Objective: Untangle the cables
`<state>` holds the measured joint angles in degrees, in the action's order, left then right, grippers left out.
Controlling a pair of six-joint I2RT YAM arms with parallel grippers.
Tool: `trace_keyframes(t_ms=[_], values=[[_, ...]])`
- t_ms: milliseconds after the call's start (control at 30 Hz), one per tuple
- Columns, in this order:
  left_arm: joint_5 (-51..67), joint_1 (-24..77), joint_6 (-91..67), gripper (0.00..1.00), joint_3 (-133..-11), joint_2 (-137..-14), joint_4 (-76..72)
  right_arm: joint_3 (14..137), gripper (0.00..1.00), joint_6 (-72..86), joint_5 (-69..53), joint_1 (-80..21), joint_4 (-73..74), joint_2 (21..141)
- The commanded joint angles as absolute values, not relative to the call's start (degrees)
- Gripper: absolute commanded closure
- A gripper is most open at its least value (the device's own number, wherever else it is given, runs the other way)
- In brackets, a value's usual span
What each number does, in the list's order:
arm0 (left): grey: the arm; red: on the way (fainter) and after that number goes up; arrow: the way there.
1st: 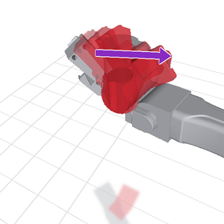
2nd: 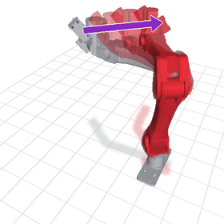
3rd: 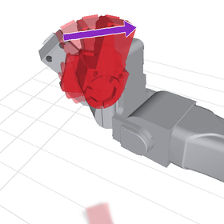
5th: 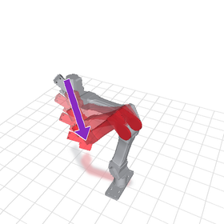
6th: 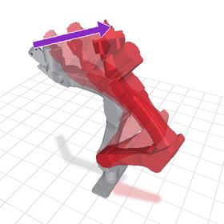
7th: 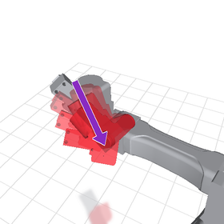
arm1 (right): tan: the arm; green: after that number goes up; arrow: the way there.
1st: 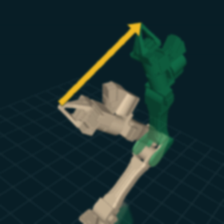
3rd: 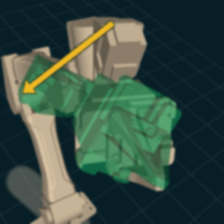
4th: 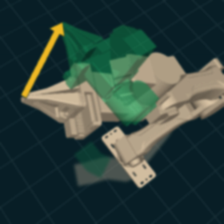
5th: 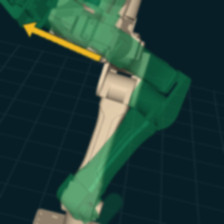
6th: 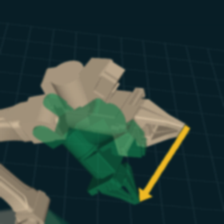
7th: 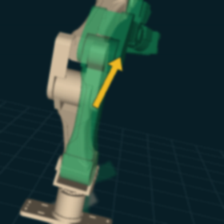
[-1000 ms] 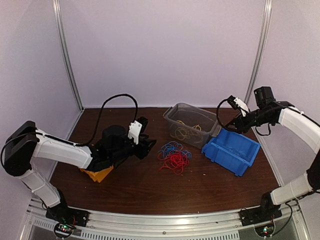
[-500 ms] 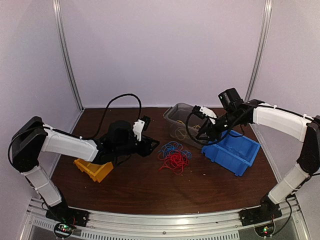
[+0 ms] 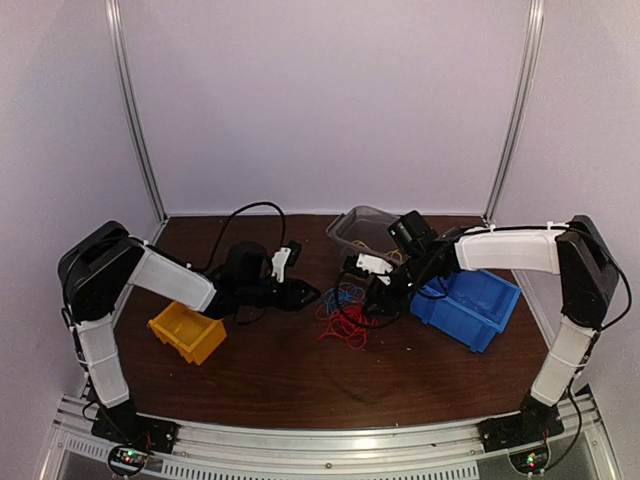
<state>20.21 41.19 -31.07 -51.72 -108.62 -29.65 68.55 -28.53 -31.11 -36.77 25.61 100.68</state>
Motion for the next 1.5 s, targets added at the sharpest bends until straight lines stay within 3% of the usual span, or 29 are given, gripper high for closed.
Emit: trace_keyframes(t_ms=[0,500,700,900,967,1033,1100,1467], values=[[24.19,41.39,-28.92,0.53,-55.54,-111.09,-30.67,67.90,0.47,-28.08,-25.52,-39.61,21.34,100.95],[23.93,41.40,-29.28,0.62,-61.23,-117.39,-31.37,66.66,0.46,-27.09,-26.88,-40.18,19.36,102.11],[25.16,41.40,-29.44,0.74,-63.73,-119.33,-31.25,66.99,0.47,-26.47,-26.06,-40.15,18.98,103.08],[26.05,41.40,-28.96,0.74,-65.35,-120.67,-29.22,66.90,0.48,-25.68,-26.11,-39.54,18.47,102.03],[27.17,41.35,-28.68,0.80,-65.22,-120.59,-29.35,68.15,0.49,-25.44,-27.38,-38.63,18.91,101.71],[27.86,41.40,-28.42,0.92,-65.07,-120.40,-29.39,70.79,0.52,-25.28,-28.35,-37.79,20.20,102.22],[28.25,41.40,-28.13,1.00,-64.63,-119.82,-29.84,74.08,0.53,-25.54,-29.15,-37.07,21.75,103.23],[29.45,41.96,-23.60,1.00,-55.07,-103.42,-33.51,80.53,0.53,-25.30,-37.19,-34.19,23.84,104.33]])
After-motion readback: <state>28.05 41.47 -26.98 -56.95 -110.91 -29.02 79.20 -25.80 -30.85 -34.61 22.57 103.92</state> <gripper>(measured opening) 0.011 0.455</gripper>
